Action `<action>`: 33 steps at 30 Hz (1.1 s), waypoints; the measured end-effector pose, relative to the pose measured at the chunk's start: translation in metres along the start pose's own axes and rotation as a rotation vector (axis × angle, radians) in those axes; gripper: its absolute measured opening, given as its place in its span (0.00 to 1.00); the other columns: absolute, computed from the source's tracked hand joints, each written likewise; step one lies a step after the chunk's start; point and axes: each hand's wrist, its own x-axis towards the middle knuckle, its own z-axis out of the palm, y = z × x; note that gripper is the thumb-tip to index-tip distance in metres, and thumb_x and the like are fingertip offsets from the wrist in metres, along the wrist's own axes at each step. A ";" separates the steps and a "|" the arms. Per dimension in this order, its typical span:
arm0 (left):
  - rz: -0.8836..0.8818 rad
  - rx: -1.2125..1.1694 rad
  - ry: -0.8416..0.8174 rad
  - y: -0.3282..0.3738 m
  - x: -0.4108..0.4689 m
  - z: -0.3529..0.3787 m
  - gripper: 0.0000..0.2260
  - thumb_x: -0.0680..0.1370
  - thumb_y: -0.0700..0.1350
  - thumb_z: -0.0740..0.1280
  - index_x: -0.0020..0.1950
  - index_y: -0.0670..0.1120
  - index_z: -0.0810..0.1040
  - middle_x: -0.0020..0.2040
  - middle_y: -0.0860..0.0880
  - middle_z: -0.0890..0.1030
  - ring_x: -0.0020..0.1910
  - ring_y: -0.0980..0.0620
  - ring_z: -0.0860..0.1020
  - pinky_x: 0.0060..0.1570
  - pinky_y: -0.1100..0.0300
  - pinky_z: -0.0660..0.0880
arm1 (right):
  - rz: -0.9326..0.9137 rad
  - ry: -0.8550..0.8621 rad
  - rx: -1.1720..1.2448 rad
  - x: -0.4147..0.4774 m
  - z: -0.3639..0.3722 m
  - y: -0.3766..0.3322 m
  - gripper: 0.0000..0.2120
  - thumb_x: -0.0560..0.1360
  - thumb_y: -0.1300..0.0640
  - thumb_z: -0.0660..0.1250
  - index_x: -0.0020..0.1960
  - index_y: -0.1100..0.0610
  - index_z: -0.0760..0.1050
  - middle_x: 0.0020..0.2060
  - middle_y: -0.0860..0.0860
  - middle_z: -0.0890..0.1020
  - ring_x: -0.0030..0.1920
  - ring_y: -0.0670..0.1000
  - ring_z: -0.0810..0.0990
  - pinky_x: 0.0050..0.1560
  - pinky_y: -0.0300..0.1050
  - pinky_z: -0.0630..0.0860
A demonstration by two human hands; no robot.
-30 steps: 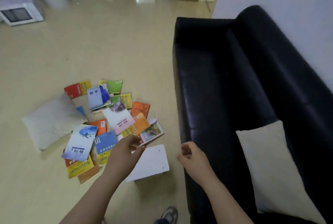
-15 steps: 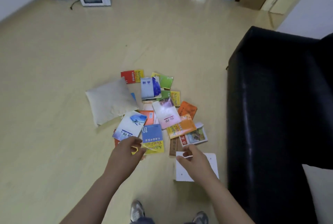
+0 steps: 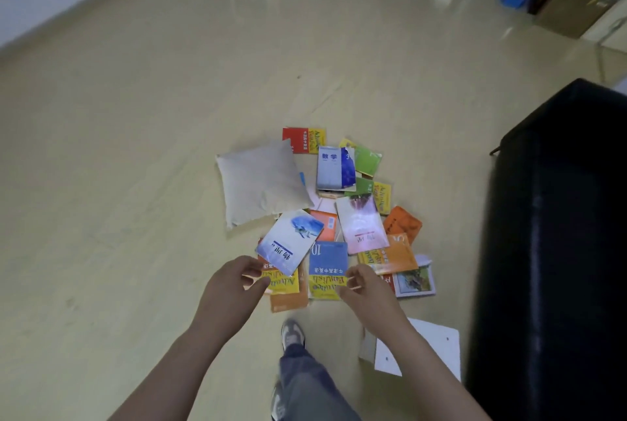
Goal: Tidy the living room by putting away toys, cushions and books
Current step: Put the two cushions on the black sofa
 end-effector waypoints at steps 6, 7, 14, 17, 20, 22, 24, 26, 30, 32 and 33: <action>-0.053 0.035 0.011 0.001 0.055 -0.031 0.06 0.74 0.45 0.70 0.50 0.50 0.77 0.46 0.54 0.81 0.45 0.56 0.79 0.44 0.62 0.72 | -0.004 -0.048 0.019 0.052 0.005 -0.044 0.12 0.77 0.53 0.66 0.59 0.54 0.71 0.53 0.49 0.76 0.49 0.47 0.77 0.34 0.31 0.69; -0.058 0.043 0.015 0.002 0.063 -0.035 0.06 0.75 0.45 0.70 0.50 0.50 0.77 0.46 0.54 0.81 0.45 0.57 0.79 0.43 0.62 0.71 | -0.011 -0.056 0.010 0.060 0.004 -0.052 0.13 0.77 0.53 0.66 0.59 0.55 0.71 0.53 0.48 0.76 0.49 0.46 0.77 0.35 0.31 0.70; -0.072 0.058 -0.018 -0.001 0.126 -0.068 0.06 0.75 0.44 0.69 0.51 0.50 0.77 0.47 0.53 0.81 0.45 0.55 0.79 0.48 0.59 0.74 | 0.024 -0.054 0.026 0.110 0.014 -0.094 0.13 0.76 0.52 0.67 0.58 0.54 0.71 0.51 0.48 0.76 0.51 0.48 0.77 0.45 0.39 0.71; -0.055 0.061 -0.039 -0.008 0.154 -0.086 0.06 0.74 0.44 0.70 0.51 0.50 0.77 0.47 0.54 0.81 0.45 0.56 0.79 0.49 0.58 0.75 | 0.057 -0.042 0.024 0.126 0.027 -0.111 0.12 0.76 0.53 0.67 0.57 0.53 0.70 0.51 0.48 0.76 0.51 0.48 0.77 0.46 0.39 0.72; -0.023 0.079 -0.094 -0.022 0.189 -0.114 0.07 0.74 0.45 0.70 0.51 0.50 0.77 0.47 0.54 0.81 0.45 0.57 0.79 0.50 0.58 0.75 | 0.106 0.007 0.051 0.145 0.052 -0.136 0.10 0.76 0.54 0.67 0.56 0.53 0.70 0.52 0.49 0.77 0.51 0.49 0.77 0.49 0.45 0.75; 0.006 0.098 -0.134 -0.032 0.213 -0.138 0.07 0.74 0.45 0.69 0.52 0.51 0.77 0.47 0.54 0.80 0.45 0.57 0.79 0.49 0.60 0.74 | 0.137 0.052 0.076 0.154 0.073 -0.155 0.10 0.75 0.54 0.67 0.55 0.52 0.71 0.52 0.50 0.78 0.50 0.50 0.78 0.46 0.44 0.75; 0.045 0.133 -0.178 -0.041 0.235 -0.164 0.07 0.75 0.45 0.69 0.51 0.51 0.77 0.47 0.54 0.80 0.45 0.57 0.78 0.47 0.62 0.73 | 0.164 0.077 0.086 0.159 0.096 -0.173 0.10 0.75 0.53 0.67 0.54 0.51 0.70 0.51 0.49 0.78 0.50 0.49 0.78 0.43 0.41 0.73; 0.086 0.169 -0.210 -0.049 0.253 -0.188 0.06 0.75 0.45 0.69 0.51 0.51 0.77 0.47 0.54 0.80 0.45 0.57 0.78 0.45 0.62 0.72 | 0.195 0.082 0.095 0.162 0.117 -0.190 0.10 0.75 0.52 0.68 0.54 0.51 0.70 0.51 0.49 0.78 0.50 0.49 0.78 0.46 0.42 0.73; 0.161 0.227 -0.280 -0.061 0.291 -0.238 0.06 0.75 0.45 0.69 0.51 0.52 0.76 0.47 0.54 0.80 0.45 0.56 0.78 0.49 0.59 0.74 | 0.266 0.136 0.151 0.166 0.161 -0.228 0.11 0.74 0.52 0.68 0.54 0.52 0.72 0.49 0.49 0.78 0.51 0.50 0.78 0.49 0.44 0.73; 0.197 0.236 -0.297 -0.062 0.311 -0.255 0.06 0.75 0.45 0.69 0.51 0.52 0.76 0.47 0.54 0.80 0.45 0.55 0.78 0.50 0.58 0.75 | 0.293 0.152 0.145 0.173 0.174 -0.244 0.11 0.74 0.49 0.68 0.54 0.49 0.71 0.49 0.47 0.78 0.50 0.49 0.78 0.49 0.44 0.75; 0.211 0.240 -0.310 -0.064 0.322 -0.262 0.06 0.75 0.45 0.69 0.51 0.52 0.76 0.47 0.54 0.80 0.45 0.55 0.78 0.50 0.57 0.75 | 0.307 0.156 0.139 0.177 0.180 -0.251 0.11 0.73 0.48 0.68 0.53 0.48 0.71 0.50 0.47 0.78 0.50 0.49 0.78 0.50 0.45 0.76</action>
